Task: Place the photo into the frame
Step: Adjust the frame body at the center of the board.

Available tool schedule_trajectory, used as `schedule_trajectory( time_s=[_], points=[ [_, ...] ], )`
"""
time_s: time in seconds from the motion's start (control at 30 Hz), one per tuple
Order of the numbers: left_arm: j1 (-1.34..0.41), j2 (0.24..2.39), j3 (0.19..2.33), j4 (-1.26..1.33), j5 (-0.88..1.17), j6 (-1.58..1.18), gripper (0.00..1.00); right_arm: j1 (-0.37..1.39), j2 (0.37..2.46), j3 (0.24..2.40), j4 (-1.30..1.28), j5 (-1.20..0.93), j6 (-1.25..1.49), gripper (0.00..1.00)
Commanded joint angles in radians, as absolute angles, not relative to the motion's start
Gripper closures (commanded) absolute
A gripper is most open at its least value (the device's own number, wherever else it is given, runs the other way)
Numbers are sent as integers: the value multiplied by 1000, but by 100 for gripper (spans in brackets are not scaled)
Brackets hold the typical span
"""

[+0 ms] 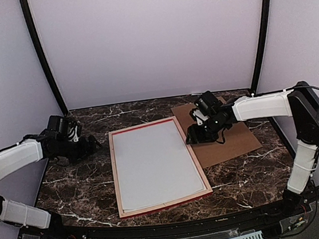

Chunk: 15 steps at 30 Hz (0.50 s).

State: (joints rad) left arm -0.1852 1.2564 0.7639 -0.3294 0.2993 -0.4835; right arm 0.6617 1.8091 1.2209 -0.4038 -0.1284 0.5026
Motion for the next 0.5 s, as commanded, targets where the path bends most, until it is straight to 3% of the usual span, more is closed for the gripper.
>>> schedule_trajectory(
  time_s=[0.0,0.47],
  points=[
    [-276,1282,742,-270,286,-537,2,657,1753,1170,-403,-110,466,39],
    [-567,1297,663,-309,161,-650,3,670,1623,962,-316,-214,510,39]
  ],
)
